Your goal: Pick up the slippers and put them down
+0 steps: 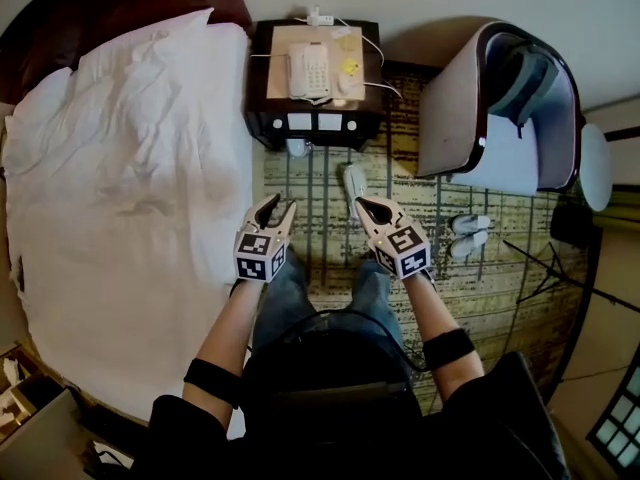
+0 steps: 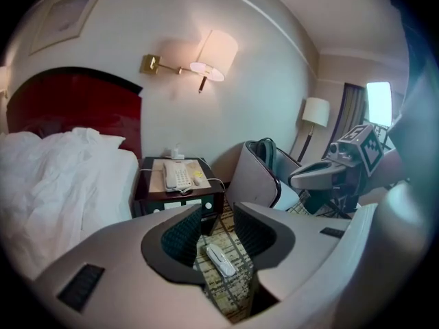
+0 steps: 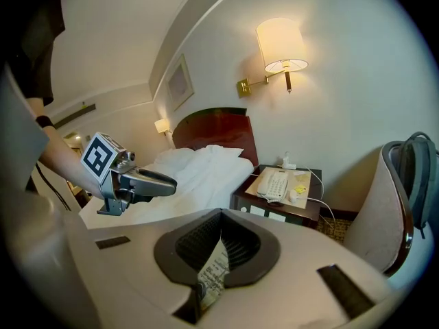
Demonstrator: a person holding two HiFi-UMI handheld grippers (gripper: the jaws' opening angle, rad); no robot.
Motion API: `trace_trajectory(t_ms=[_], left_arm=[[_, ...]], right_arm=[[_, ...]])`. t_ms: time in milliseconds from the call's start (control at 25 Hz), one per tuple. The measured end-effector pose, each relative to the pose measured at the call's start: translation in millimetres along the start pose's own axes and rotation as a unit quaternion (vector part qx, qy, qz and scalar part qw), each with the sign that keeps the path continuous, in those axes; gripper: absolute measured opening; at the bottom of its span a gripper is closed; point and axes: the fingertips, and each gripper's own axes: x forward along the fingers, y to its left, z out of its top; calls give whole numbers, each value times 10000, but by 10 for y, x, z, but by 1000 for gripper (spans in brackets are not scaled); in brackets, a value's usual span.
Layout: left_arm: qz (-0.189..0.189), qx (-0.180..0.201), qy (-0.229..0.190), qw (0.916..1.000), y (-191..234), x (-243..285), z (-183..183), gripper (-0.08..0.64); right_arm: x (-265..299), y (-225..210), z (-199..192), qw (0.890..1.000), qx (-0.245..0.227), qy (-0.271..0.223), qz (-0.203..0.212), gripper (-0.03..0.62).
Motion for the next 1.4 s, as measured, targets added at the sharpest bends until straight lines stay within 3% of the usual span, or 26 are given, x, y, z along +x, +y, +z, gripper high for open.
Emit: trace_trajectory(t_ms=[200,440,800,1120,1400], left_arm=[[-262,-398,359,9982,308,521,-319,206],[-371,-1064,589,9919,763,1320,-958,238],[-312,-1965,604,9781,1542,2849,-2160,272],[-327,-2637,595,9622,2236,3972,-3142,319],[-247,-2921,475,9549,2791,4694,-3793,321]], right_arm=[[531,-170,-242,9997,66,191,-124,2],[1306,-427,-784,9988,178,411,-197,2],[2759,-850,-1758,9974,-228,681,33,2],[3913,-1255,-2674,9978,-179,636,93,2],[4646,-1464,-3276,9983,-174,523,177,2]])
